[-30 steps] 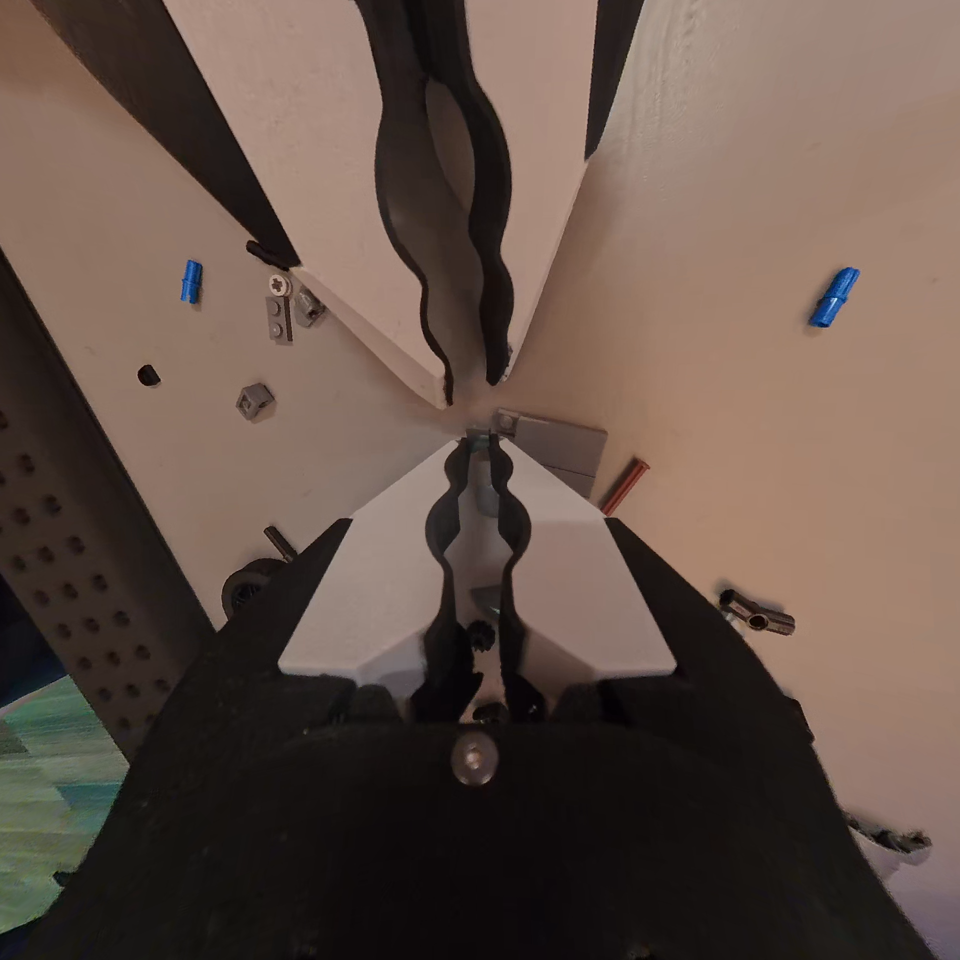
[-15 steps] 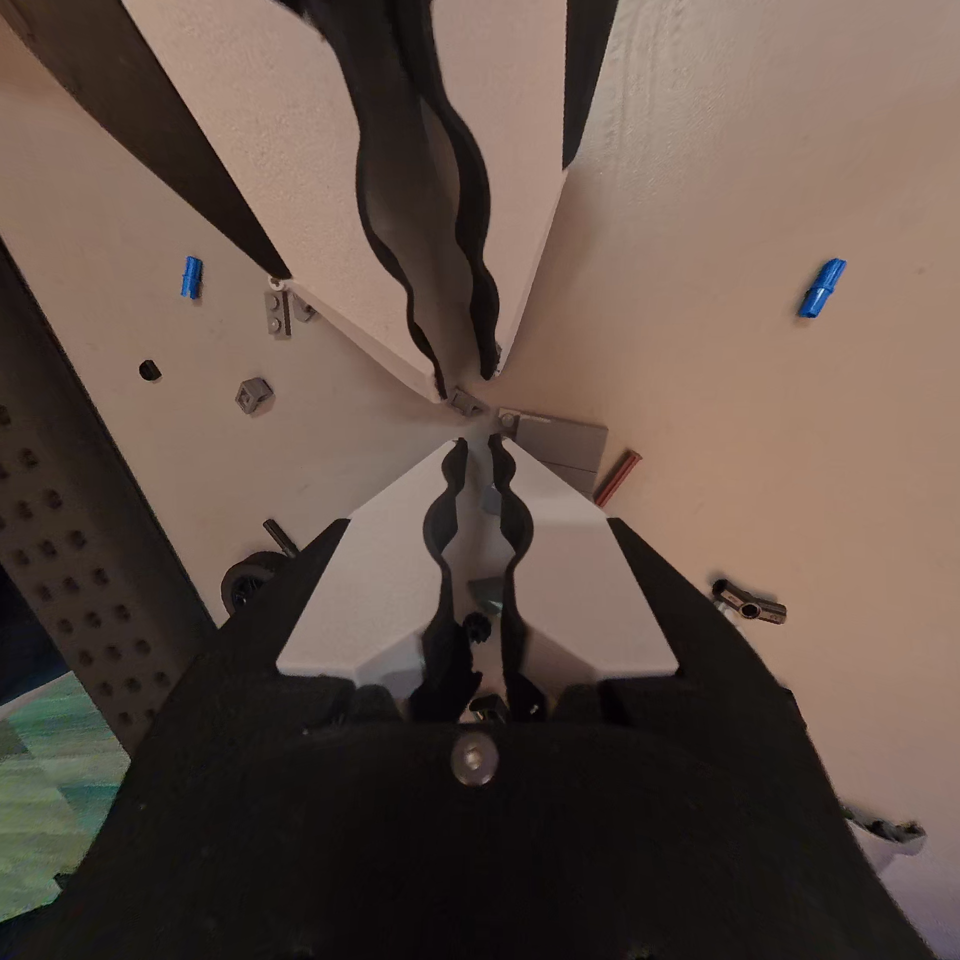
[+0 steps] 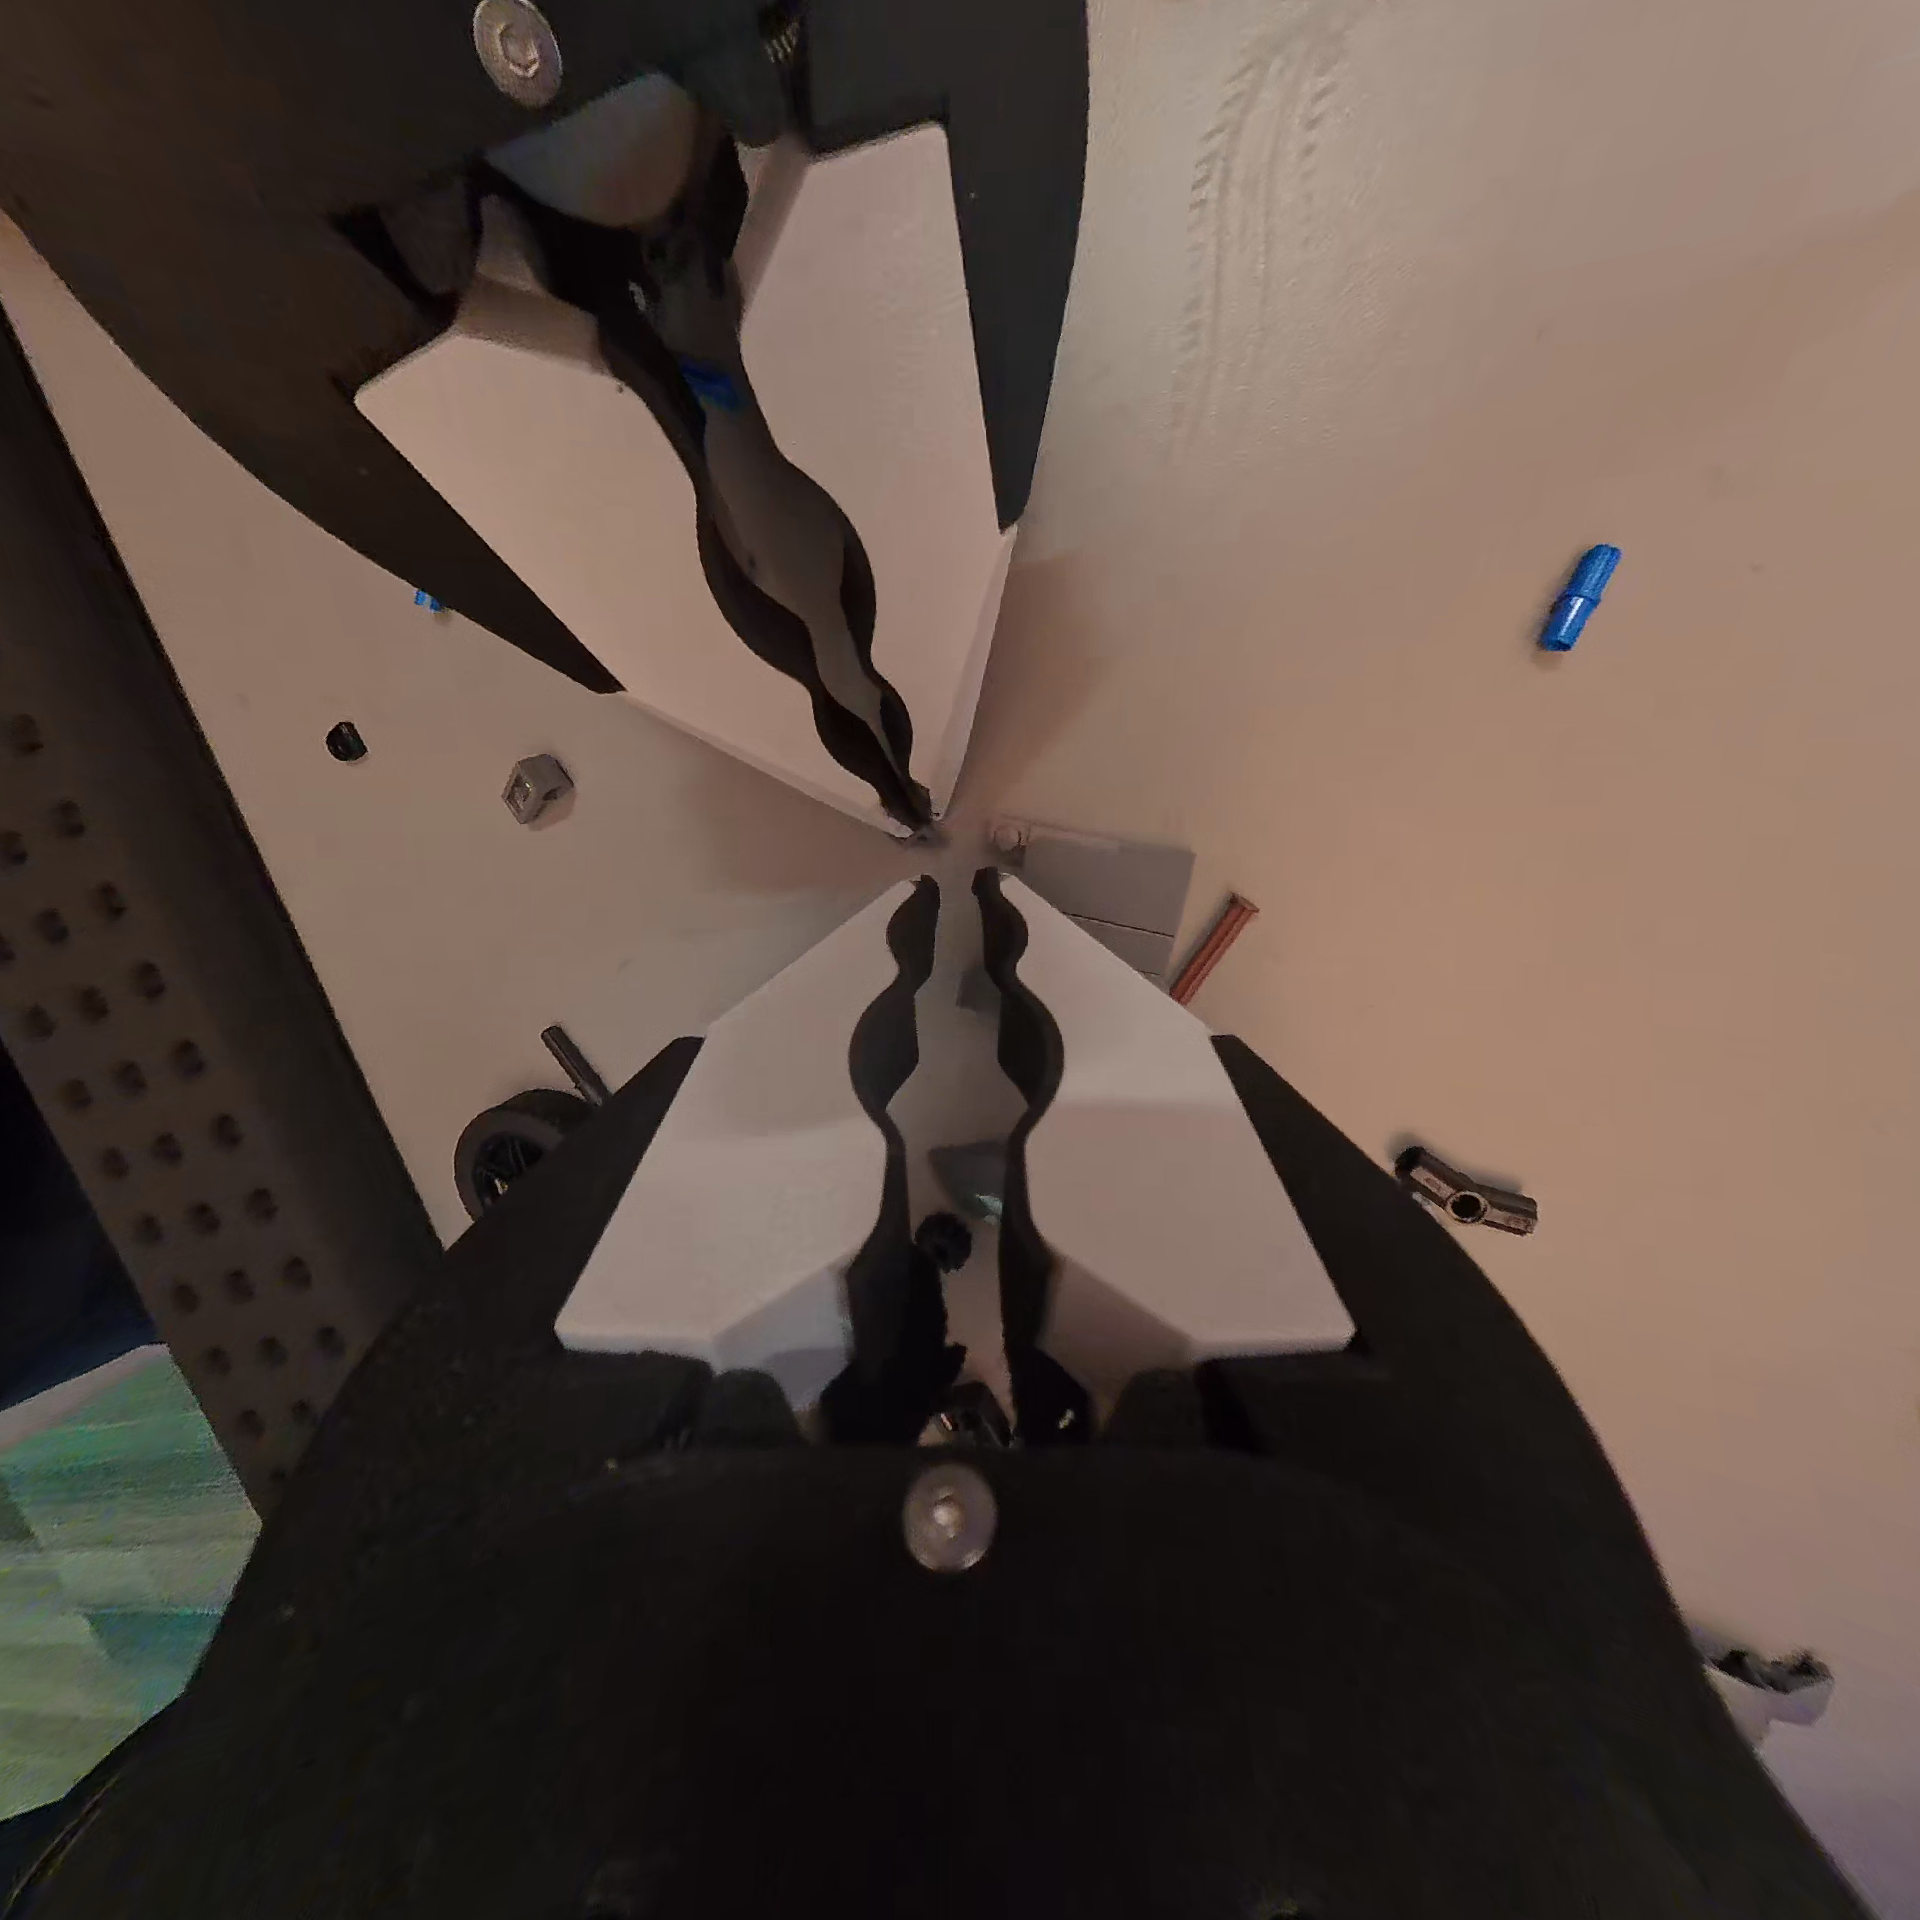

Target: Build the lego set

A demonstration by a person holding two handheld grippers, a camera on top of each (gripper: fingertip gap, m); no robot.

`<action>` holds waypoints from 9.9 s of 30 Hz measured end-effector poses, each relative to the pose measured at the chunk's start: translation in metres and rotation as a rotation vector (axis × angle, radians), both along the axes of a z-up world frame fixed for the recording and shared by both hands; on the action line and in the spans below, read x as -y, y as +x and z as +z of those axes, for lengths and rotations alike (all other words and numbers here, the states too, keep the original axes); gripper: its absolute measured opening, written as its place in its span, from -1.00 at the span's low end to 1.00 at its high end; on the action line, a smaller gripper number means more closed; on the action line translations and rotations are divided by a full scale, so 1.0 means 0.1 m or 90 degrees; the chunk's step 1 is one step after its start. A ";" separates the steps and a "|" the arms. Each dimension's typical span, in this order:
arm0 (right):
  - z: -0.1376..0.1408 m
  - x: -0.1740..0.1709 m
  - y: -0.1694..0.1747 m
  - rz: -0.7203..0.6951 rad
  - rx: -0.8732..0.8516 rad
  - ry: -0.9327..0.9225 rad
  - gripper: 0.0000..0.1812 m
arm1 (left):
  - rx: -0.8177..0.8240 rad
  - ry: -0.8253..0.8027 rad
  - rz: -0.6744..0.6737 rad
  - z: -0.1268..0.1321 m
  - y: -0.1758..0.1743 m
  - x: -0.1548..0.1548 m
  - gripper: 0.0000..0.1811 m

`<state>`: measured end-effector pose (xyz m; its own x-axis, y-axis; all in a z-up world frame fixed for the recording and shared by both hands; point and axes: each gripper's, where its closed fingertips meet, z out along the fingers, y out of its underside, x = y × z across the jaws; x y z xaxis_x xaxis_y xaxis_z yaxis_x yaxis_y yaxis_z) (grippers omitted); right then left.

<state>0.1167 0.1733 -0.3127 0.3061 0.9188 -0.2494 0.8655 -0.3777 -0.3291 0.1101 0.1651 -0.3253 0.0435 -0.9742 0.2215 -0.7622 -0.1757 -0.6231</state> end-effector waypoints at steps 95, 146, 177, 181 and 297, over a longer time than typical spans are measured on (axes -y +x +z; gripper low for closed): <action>0.66 -0.15 -0.28 0.193 -0.143 0.367 -0.88 | 0.275 -0.197 0.043 0.78 -0.13 -0.19 -1.00; 0.19 -0.11 -0.10 0.174 -0.034 0.237 -0.99 | -0.115 0.085 -0.074 -0.02 -0.59 -0.15 -0.97; 0.10 -0.13 0.03 0.131 -0.011 0.172 -0.98 | -0.059 0.160 -0.045 -0.01 -0.13 -0.13 -0.90; 0.13 -0.13 0.02 0.129 -0.020 0.174 -0.99 | -0.067 0.170 -0.043 -0.01 -0.14 -0.15 -0.95; 0.00 0.07 -0.08 0.015 -0.074 -0.104 -1.00 | 0.017 0.129 0.071 0.07 -0.23 -0.03 -0.54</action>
<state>0.1090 0.1662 -0.3124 0.2450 0.8703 -0.4273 0.8349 -0.4134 -0.3633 0.0867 0.1678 -0.3186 0.1507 -0.9883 0.0245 -0.7275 -0.1277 -0.6741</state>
